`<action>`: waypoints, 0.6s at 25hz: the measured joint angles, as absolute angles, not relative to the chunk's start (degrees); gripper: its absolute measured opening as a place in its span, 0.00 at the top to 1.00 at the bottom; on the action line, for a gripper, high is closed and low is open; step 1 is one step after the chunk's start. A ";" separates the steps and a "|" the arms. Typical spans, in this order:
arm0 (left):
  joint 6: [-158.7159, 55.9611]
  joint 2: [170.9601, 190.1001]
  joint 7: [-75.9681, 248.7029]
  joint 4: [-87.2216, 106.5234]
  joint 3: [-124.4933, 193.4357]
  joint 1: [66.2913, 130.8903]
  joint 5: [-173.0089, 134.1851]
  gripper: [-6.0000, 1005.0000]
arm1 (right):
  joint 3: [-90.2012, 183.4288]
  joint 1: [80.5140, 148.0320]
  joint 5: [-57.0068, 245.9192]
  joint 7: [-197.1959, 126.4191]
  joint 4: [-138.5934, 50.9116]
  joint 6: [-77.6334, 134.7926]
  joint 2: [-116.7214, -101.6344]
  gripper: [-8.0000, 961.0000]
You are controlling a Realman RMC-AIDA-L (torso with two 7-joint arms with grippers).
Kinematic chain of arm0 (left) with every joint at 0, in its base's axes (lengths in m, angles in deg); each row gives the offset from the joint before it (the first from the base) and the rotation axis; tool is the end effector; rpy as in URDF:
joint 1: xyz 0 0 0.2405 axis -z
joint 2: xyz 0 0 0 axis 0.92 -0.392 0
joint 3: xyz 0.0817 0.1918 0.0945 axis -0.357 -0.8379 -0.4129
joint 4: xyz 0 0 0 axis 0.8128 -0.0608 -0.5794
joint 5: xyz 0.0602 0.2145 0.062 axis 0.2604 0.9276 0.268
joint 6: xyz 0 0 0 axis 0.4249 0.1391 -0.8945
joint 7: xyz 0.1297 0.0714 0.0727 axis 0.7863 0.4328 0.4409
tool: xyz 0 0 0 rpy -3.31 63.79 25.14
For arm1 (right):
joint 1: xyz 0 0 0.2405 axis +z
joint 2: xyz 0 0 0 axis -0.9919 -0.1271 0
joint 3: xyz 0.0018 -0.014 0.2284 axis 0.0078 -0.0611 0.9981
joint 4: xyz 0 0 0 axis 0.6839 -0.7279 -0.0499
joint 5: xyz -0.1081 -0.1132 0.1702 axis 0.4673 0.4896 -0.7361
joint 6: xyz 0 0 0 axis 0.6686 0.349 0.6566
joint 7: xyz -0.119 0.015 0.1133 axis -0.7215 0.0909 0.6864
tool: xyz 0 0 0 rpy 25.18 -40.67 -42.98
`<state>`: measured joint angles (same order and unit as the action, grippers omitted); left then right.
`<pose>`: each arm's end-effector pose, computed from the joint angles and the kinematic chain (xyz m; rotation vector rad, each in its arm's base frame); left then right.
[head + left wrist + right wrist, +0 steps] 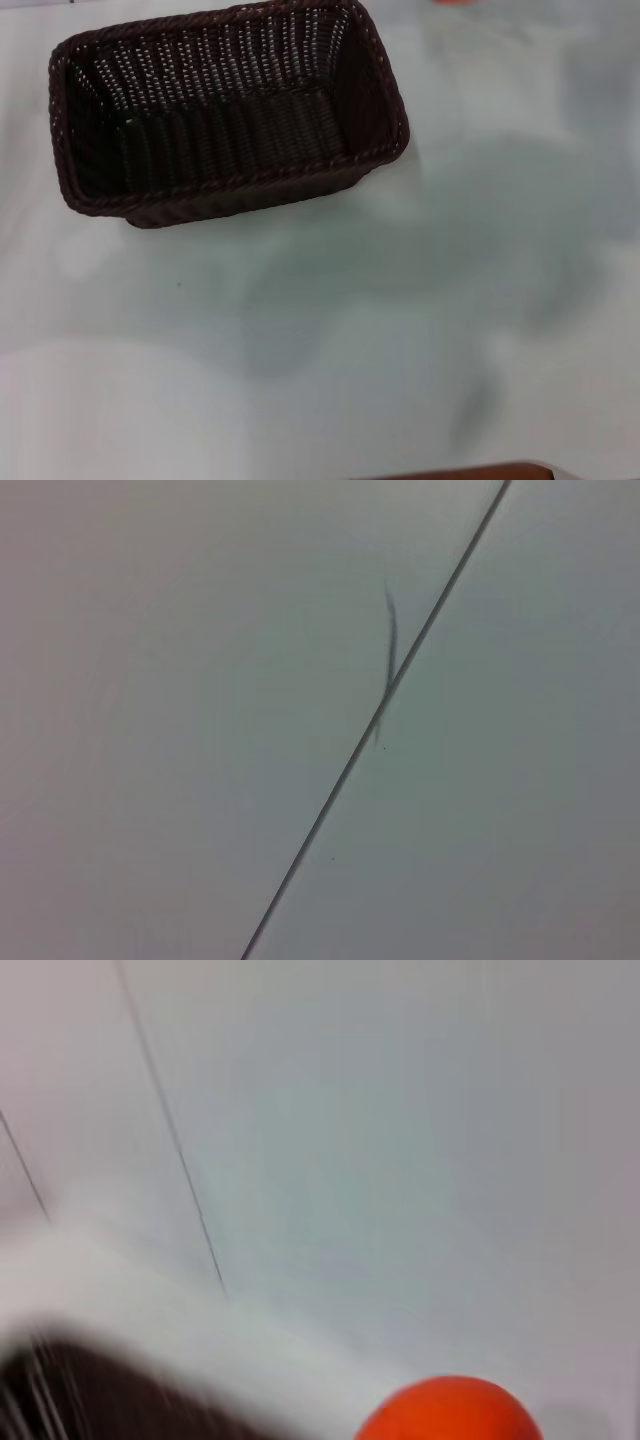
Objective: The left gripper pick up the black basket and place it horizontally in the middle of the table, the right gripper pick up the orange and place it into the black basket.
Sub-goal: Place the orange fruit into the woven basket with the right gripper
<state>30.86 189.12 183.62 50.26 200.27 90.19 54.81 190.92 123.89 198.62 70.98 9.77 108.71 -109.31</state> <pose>-0.3119 0.3623 0.0995 -1.6793 -0.9227 -1.1741 0.1899 0.4543 0.0863 -0.8057 -2.5226 -0.7909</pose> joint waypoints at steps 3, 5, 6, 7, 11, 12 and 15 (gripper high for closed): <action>30.91 189.17 183.62 50.27 200.21 90.19 54.77 0.12 | 190.42 123.85 184.37 62.43 7.37 109.69 -111.16 0.82; 30.98 189.21 183.61 50.22 200.22 90.19 54.75 0.12 | 189.53 124.50 177.44 57.34 5.40 111.70 -112.43 0.84; 31.00 189.23 183.60 50.14 200.22 90.19 54.74 0.12 | 188.62 124.98 174.81 54.76 4.42 112.79 -113.16 0.85; 31.02 189.23 183.58 49.97 200.23 90.22 54.70 0.12 | 187.53 125.42 173.06 52.67 3.68 113.57 -113.70 0.86; 31.03 189.21 183.55 49.00 200.23 90.29 54.18 0.12 | 181.43 127.30 170.45 46.19 1.43 114.17 -115.41 0.89; 31.04 189.21 183.55 48.90 200.23 90.29 54.09 0.12 | 180.08 127.79 170.40 45.93 0.68 113.10 -115.57 0.89; 31.04 189.20 183.54 48.81 200.25 90.30 54.05 0.12 | 177.36 128.73 170.12 46.09 -1.43 109.60 -115.69 0.86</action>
<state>31.04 189.20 183.54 48.81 200.25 90.30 54.05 177.36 128.73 170.12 46.09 -1.43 109.60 -115.69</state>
